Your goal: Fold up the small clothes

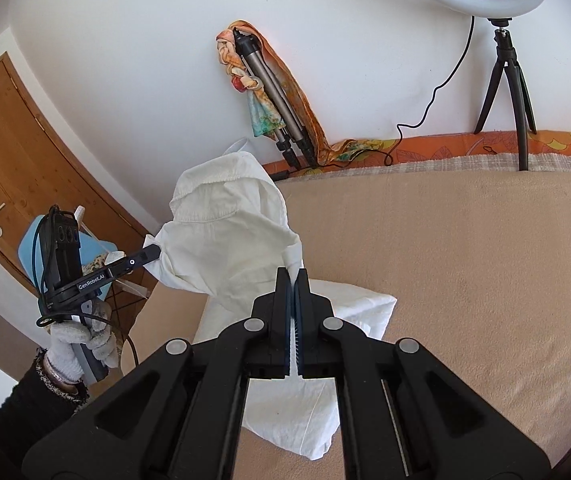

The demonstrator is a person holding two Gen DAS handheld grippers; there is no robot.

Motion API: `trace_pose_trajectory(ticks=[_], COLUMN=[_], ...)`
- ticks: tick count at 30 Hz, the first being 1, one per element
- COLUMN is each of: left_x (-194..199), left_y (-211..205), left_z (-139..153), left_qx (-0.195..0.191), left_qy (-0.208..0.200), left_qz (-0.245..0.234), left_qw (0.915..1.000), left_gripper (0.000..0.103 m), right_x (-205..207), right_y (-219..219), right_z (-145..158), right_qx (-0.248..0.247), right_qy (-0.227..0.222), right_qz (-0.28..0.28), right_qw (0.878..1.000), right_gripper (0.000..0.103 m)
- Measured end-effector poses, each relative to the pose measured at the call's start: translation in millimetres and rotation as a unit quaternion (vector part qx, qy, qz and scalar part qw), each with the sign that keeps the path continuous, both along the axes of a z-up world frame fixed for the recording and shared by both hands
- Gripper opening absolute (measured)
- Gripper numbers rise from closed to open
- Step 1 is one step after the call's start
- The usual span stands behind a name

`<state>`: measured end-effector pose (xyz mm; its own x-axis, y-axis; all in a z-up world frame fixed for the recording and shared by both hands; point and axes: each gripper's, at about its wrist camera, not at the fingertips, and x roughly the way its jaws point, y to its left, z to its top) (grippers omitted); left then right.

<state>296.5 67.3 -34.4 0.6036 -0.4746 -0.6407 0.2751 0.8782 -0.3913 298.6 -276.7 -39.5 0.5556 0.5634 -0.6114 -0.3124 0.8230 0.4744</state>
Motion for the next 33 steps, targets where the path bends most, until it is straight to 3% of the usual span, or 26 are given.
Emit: trace_pose_trajectory(ticks=[8, 18, 21, 24, 25, 27, 28, 33], left_x=[-50.8, -109.7, -123.6, -121.8, -118.1, -107.7, -102.7, -81.3], left_y=[3.0, 18.1, 27.2, 37.1, 40.6, 46.2, 47.7, 49.3], left_z=[-34.5, -63.7, -60.4, -58.7, -60.2, -65.2, -67.8, -83.5], left_qx=[0.027, 0.035, 0.035, 0.010, -0.005, -0.040, -0.059, -0.142], left_qy=[0.028, 0.069, 0.060, 0.066, 0.074, 0.096, 0.106, 0.148], left_qz=[-0.008, -0.026, -0.020, -0.007, -0.001, 0.009, 0.013, 0.021], left_qw=[0.9992, 0.9967, 0.9973, 0.9977, 0.9972, 0.9946, 0.9926, 0.9786], left_gripper=[0.000, 0.001, 0.006, 0.028, 0.029, 0.032, 0.033, 0.033], right_x=[-52.2, -100.5, -112.0, -117.4, -115.3, -109.8, -107.8, -92.3], right_y=[4.6, 6.1, -1.8, -18.1, -23.1, -33.6, -39.1, -53.6], right_z=[-40.3, -71.6, -71.6, -72.9, -74.3, -80.8, -85.3, -117.2], right_qx=[-0.015, -0.105, -0.132, -0.103, -0.089, -0.054, -0.030, 0.095], right_qy=[0.022, 0.013, 0.009, 0.022, 0.031, 0.056, 0.066, 0.140], right_qz=[0.002, 0.008, 0.008, -0.002, -0.010, -0.030, -0.041, -0.058], right_qw=[1.000, 0.994, 0.991, 0.994, 0.995, 0.997, 0.997, 0.984], right_gripper=[0.003, 0.003, 0.003, 0.007, 0.013, 0.048, 0.052, 0.053])
